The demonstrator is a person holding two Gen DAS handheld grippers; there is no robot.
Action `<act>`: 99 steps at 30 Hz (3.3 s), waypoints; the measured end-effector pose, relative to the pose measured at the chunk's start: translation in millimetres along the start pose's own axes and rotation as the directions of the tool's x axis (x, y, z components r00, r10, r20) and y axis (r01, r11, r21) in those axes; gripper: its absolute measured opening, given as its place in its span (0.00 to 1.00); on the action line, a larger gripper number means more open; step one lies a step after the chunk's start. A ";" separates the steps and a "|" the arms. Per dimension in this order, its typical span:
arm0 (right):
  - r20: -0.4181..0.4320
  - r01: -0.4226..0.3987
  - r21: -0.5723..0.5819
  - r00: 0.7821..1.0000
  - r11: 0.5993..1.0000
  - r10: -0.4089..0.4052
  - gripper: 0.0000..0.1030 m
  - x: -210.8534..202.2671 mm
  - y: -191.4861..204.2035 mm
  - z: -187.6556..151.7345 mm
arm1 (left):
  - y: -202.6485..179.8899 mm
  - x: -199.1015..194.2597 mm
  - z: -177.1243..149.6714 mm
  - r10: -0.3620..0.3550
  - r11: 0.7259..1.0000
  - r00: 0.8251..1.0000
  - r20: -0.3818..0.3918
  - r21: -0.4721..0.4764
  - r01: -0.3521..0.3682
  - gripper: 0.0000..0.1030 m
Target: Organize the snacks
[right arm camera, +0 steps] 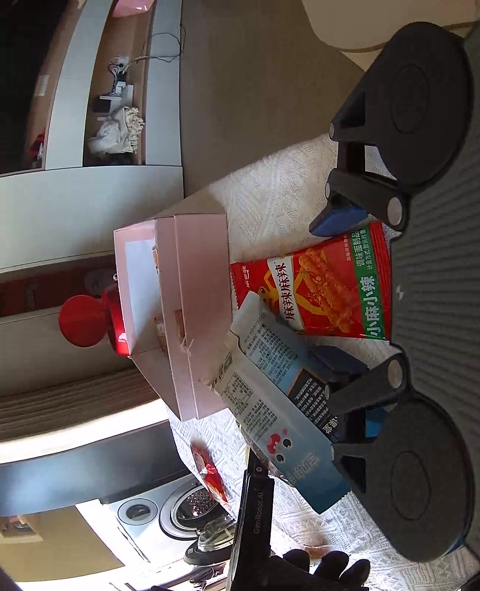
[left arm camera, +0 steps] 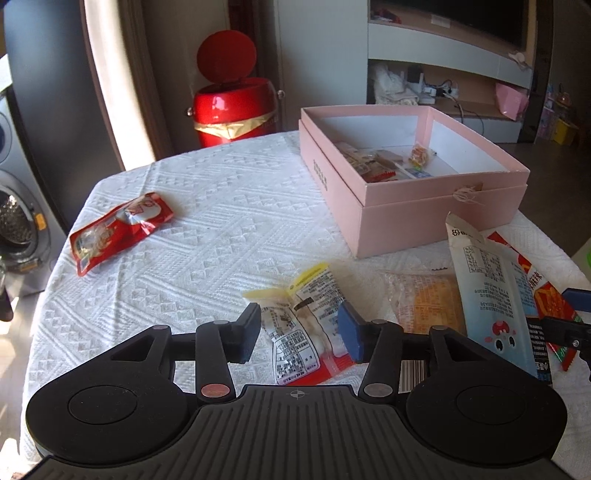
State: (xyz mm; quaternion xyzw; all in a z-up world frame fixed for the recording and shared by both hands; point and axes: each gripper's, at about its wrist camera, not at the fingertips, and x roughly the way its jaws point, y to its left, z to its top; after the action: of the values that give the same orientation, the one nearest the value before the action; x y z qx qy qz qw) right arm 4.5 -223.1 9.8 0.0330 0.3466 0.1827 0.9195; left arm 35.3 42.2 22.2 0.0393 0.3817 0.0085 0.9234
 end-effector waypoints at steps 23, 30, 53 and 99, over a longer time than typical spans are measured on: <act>-0.006 0.014 -0.037 1.000 0.999 -0.014 0.72 3.2 8.4 -0.8 | 14.0 36.8 22.8 -0.071 0.987 0.996 -0.059 -0.151 0.062 0.58; -0.020 0.022 -0.082 1.000 0.996 -0.024 0.79 6.1 13.9 -1.0 | 16.0 41.4 27.6 -0.089 0.987 0.995 -0.051 -0.141 0.081 0.56; -0.028 0.014 -0.085 0.999 0.996 -0.017 0.81 7.7 12.0 1.0 | -16.0 -11.0 20.3 -0.414 0.910 0.910 -0.005 -0.034 0.414 0.47; 0.012 0.149 -0.145 0.989 0.978 -0.149 0.81 -2.4 22.3 9.7 | -53.2 -16.2 6.2 -0.375 0.926 0.927 -0.002 0.046 0.375 0.55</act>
State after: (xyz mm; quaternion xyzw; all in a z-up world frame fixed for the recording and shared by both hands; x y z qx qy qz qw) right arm 2.2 -202.6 22.8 -0.0602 0.3336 0.1380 0.9306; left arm 27.4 -12.0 33.7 -0.0132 0.3792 -0.1770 0.9082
